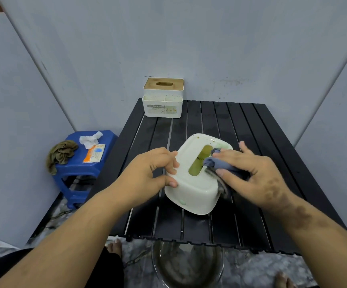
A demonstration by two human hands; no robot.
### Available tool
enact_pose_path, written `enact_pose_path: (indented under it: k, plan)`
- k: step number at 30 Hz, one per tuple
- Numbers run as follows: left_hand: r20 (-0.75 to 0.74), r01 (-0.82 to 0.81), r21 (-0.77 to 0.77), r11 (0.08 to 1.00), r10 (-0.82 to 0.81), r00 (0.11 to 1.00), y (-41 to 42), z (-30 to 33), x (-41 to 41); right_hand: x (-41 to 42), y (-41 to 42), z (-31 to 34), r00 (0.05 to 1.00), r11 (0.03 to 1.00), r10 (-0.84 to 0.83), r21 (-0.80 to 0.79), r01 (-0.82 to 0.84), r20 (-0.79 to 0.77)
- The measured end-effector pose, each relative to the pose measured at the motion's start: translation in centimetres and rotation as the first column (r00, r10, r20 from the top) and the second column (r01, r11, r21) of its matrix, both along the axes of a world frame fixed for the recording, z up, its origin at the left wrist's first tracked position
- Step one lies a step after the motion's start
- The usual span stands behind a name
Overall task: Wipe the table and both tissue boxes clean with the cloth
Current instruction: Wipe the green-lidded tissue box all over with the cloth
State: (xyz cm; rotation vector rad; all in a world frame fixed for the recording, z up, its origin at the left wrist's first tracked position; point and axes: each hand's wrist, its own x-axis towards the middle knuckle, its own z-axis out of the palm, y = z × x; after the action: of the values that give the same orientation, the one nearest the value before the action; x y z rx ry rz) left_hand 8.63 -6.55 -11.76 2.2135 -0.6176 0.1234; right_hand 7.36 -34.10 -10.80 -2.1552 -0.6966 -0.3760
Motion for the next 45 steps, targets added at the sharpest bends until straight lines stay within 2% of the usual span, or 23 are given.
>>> enact_pose_path:
  k: [2, 6, 10, 13, 16, 20, 24, 29, 32, 38, 43, 45]
  plan:
    - [0.001, 0.002, 0.0, 1.0, -0.002, 1.0, 0.1, 0.1, 0.0, -0.3, 0.4, 0.0, 0.997, 0.998, -0.039, -0.048, 0.042, 0.066]
    - [0.0, 0.018, 0.008, 1.0, -0.018, 1.0, 0.3, 0.2, -0.2, -1.4, 1.2, -0.7, 0.983, 0.992, 0.035, -0.127, -0.012, 0.18]
    - [-0.009, 0.018, 0.014, 1.0, -0.018, 1.0, 0.3, 0.3, -0.4, -0.2, -0.9, -0.7, 0.985, 0.999, -0.051, 0.005, 0.051, 0.162]
    - [-0.009, 0.021, 0.026, 0.999, -0.021, 1.0, 0.3, 0.3, -0.4, -0.4, 0.0, -1.0, 0.987, 0.999, -0.045, -0.022, 0.048, 0.154]
    - [-0.003, 0.03, 0.037, 0.999, -0.03, 1.0, 0.3, 0.3, -0.3, -0.4, 0.0, -1.2, 0.99, 0.999, 0.028, -0.038, -0.023, 0.135]
    - [-0.006, 0.034, 0.04, 0.999, -0.034, 0.999, 0.3, 0.3, -0.3, 0.2, -1.1, -0.8, 0.991, 0.999, -0.039, 0.041, 0.034, 0.126]
    - [-0.009, 0.046, 0.029, 0.999, -0.046, 0.999, 0.6, 0.2, -0.3, -0.5, 0.3, -1.1, 0.989, 0.999, 0.053, -0.02, -0.05, 0.139]
    - [0.003, 0.094, 0.022, 0.995, -0.094, 0.996, 0.7, 0.2, -0.4, -0.2, -0.8, -0.7, 0.992, 0.998, -0.058, 0.027, 0.056, 0.115]
    - [0.028, 0.097, 0.014, 0.995, -0.097, 0.995, 0.7, 0.4, -0.6, -1.7, 1.5, -1.1, 0.99, 1.0, -0.025, 0.001, 0.025, 0.137]
    - [0.03, 0.012, 0.176, 0.984, -0.017, 0.999, -0.5, 0.9, -1.5, -1.8, 1.3, -1.4, 0.976, 0.989, 0.033, -0.147, -0.001, 0.216]
    - [0.026, 0.013, 0.102, 0.995, -0.016, 1.0, -0.5, 0.5, -1.4, -0.8, -0.6, -0.6, 0.982, 0.991, -0.023, -0.126, 0.047, 0.188]
    - [0.038, 0.004, 0.074, 0.997, -0.007, 0.999, -0.9, 0.4, -1.4, -1.4, 0.6, -0.5, 0.985, 0.989, 0.027, -0.146, -0.002, 0.171]
